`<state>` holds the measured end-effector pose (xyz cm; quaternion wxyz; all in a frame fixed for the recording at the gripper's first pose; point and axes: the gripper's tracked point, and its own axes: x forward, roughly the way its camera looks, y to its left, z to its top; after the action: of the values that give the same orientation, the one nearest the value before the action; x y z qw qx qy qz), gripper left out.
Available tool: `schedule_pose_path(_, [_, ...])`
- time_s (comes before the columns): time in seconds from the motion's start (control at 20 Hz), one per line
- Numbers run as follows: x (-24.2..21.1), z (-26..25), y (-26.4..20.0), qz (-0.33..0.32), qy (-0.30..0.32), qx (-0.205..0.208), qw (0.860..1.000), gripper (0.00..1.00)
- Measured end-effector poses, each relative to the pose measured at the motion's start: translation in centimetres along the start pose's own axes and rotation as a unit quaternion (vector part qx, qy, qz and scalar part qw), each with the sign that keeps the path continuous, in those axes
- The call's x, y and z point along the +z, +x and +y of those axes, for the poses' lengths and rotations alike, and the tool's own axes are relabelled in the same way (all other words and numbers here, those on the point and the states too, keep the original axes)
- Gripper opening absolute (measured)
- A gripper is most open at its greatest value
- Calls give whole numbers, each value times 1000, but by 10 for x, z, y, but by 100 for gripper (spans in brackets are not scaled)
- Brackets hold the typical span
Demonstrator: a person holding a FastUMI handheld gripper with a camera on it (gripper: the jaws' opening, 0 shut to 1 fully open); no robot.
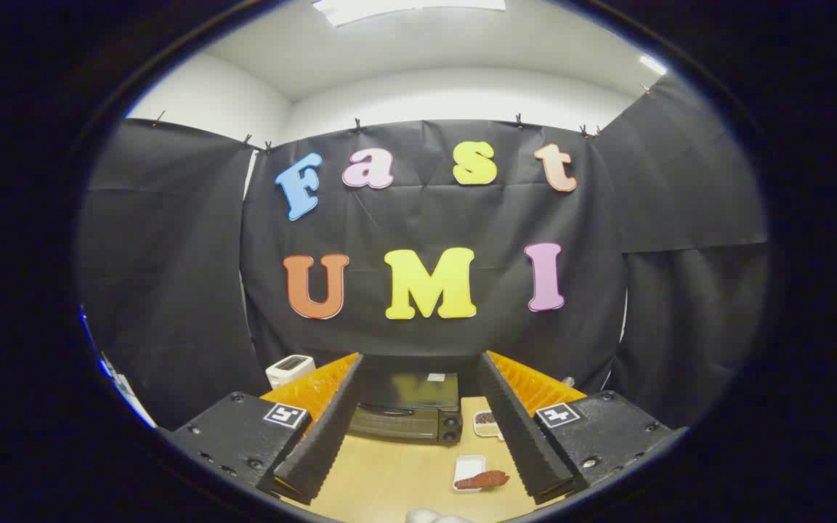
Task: Open the toaster oven, put the food inside, and close the toaster oven door.
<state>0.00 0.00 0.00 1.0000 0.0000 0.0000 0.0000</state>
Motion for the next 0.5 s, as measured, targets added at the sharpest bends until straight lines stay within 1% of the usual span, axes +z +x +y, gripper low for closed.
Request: schedule_pose_path(0.5, [-4, 5, 2, -2, -11, -4, 1000, 99])
